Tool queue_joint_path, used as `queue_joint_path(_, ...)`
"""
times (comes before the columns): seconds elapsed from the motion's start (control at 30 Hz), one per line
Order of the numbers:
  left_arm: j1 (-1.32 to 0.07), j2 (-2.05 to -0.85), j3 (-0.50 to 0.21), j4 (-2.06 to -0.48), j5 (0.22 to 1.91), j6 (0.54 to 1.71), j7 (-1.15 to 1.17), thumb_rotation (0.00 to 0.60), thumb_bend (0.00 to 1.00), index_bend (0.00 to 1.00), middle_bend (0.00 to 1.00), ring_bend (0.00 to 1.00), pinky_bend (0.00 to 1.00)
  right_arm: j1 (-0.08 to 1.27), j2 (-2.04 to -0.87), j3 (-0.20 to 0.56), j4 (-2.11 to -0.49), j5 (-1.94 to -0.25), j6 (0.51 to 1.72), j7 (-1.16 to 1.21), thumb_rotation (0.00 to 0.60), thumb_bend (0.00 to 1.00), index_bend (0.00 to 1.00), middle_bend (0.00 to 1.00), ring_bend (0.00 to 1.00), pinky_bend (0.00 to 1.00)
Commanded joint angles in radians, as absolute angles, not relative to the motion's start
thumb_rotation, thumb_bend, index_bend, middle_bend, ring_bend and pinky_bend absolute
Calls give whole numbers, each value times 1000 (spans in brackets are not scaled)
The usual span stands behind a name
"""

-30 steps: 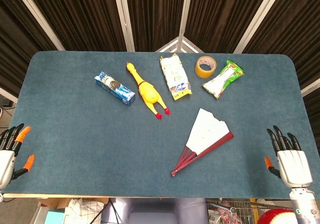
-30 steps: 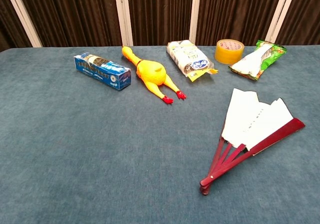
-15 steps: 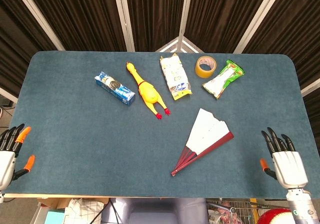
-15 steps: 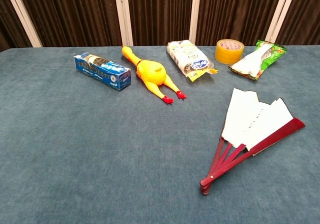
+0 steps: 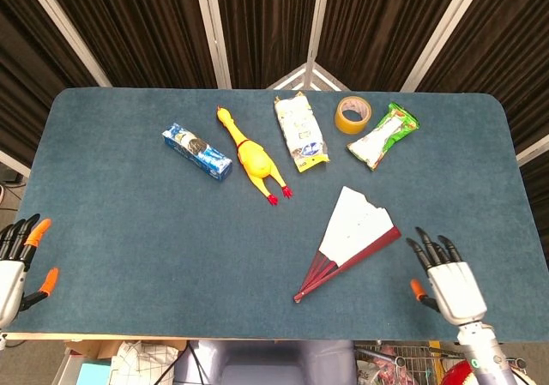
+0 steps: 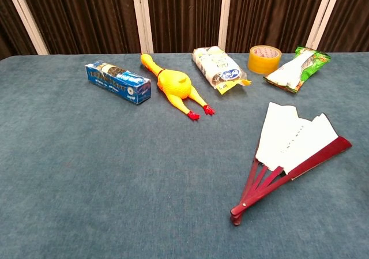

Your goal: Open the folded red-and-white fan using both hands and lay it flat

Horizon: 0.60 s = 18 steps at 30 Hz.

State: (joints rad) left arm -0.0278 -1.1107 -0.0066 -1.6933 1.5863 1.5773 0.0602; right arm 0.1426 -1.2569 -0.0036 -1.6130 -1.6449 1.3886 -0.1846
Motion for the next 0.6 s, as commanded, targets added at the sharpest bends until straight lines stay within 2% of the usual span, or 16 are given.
queue_joint_path(0.03, -26, -1109, -3, -1695, 1593, 1579, 54, 600, 543, 86, 0, 0, 16, 168, -1297, -9, -1573, -1638, 1343, -178, 600, 387, 147, 63, 231, 137)
queue_joint_path(0.3, -35, -1120, -21, -1687, 1555, 1561, 74, 600, 543, 87, 0, 0, 16, 204, -1377, 5, -1476, -1615, 1291, -166, 600, 388, 174, 63, 231, 137)
queue_joint_path(0.6, -36, -1129, -20, -1691, 1559, 1559, 96, 600, 543, 87, 0, 0, 16, 247, -1431, 17, -1444, -1606, 1244, -193, 600, 388, 201, 64, 231, 137)
